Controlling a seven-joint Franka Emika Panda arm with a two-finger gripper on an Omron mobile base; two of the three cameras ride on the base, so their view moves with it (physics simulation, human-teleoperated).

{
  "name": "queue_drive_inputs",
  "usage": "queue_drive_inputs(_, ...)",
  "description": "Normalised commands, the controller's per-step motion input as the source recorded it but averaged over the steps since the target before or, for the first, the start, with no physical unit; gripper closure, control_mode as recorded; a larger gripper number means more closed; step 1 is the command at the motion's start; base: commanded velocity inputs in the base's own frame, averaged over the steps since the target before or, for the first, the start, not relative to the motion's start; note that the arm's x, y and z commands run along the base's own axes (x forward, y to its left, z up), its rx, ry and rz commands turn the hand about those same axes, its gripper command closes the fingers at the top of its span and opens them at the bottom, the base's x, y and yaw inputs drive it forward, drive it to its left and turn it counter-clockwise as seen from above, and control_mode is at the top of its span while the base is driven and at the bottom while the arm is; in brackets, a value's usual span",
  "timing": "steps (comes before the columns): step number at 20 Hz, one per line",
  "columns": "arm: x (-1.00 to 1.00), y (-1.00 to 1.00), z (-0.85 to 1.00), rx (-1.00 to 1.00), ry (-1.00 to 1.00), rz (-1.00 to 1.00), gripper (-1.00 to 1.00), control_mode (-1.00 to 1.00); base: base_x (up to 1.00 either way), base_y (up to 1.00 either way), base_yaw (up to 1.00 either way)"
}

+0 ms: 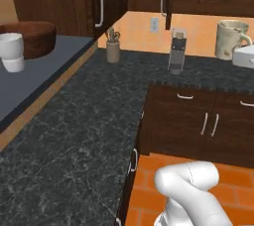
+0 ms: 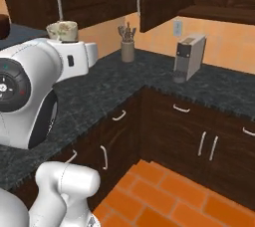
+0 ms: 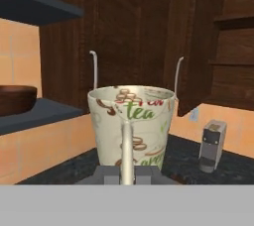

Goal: Gather all objects into one cabinet and sort the glasses and bowls to opposite sides.

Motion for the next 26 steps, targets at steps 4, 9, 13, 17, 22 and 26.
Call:
queue_drive_inputs(4,0.00,0.00,0.00,0.00,0.00,0.00,1.00,1.00,-0.97,0.30,0.32)
queue_drive_inputs(9,0.00,0.00,0.00,0.00,0.00,0.00,1.00,1.00,-0.88,0.22,0.43)
queue_drive_inputs(13,0.00,0.00,0.00,0.00,0.00,0.00,1.00,1.00,-0.51,0.02,0.51)
queue_drive_inputs(17,0.00,0.00,0.00,0.00,0.00,0.00,1.00,1.00,-0.38,0.11,0.46)
queue_drive_inputs(22,0.00,0.00,0.00,0.00,0.00,0.00,1.00,1.00,-0.13,0.30,0.35)
queue_drive_inputs(26,0.00,0.00,0.00,0.00,0.00,0.00,1.00,1.00,-0.03,0.80,0.26)
